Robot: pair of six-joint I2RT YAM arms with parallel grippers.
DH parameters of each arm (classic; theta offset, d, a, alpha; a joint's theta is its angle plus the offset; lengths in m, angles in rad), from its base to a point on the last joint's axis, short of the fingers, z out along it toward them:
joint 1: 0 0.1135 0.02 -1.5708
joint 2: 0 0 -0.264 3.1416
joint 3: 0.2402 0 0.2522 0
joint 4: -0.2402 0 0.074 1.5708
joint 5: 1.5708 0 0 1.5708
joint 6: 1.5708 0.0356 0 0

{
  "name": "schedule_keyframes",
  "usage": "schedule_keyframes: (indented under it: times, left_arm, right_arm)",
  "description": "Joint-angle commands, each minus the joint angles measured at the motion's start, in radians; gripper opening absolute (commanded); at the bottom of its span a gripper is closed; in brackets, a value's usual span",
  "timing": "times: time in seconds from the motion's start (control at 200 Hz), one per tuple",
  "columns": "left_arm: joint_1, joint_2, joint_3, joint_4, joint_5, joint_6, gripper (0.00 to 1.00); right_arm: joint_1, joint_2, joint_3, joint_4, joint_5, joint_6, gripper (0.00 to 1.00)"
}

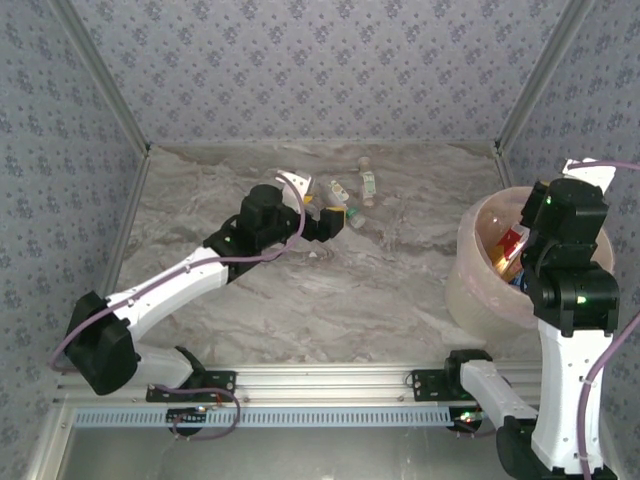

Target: Put the plastic bottles in the bin

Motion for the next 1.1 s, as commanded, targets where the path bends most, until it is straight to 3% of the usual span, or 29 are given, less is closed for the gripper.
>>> schedule_keyframes:
  times: [0.0,0.11,0.4,0.51,0.615,0.675,0.879,1.094]
  left_arm:
    - [0.006,0.021,0.058,-0.025,-0.006,-0.017,0.98]
    - [0.006,0.043,0.087,-0.048,0.005,-0.023,0.98]
    - [0.008,0.091,0.137,-0.074,0.026,-0.044,0.98]
    - [0.007,0.101,0.144,-0.076,0.03,-0.054,0.98]
    - [0.008,0.111,0.151,-0.077,0.032,-0.061,0.98]
    - [0.008,0.117,0.155,-0.077,0.033,-0.067,0.98]
    - [0.008,0.124,0.154,-0.078,0.03,-0.073,0.98]
    - [0.014,0.121,0.145,-0.09,-0.043,-0.102,0.98]
  right_arm:
    - [-0.033,-0.009,-0.015,-0.076,0.212,-0.058,0.48]
    - [-0.086,-0.01,-0.048,-0.111,0.252,-0.061,0.48]
    - [-0.303,0.008,-0.135,-0.136,0.076,-0.012,0.5]
    - [-0.352,0.044,-0.14,-0.177,0.057,0.009,0.59]
    - [-0.358,0.082,-0.128,-0.214,0.077,0.014,0.82]
    - [-0.358,0.092,-0.125,-0.218,0.083,0.014,0.9]
    - [-0.356,0.11,-0.102,-0.219,0.058,0.03,0.95]
    - [-0.281,0.106,-0.019,-0.226,-0.17,0.085,1.0]
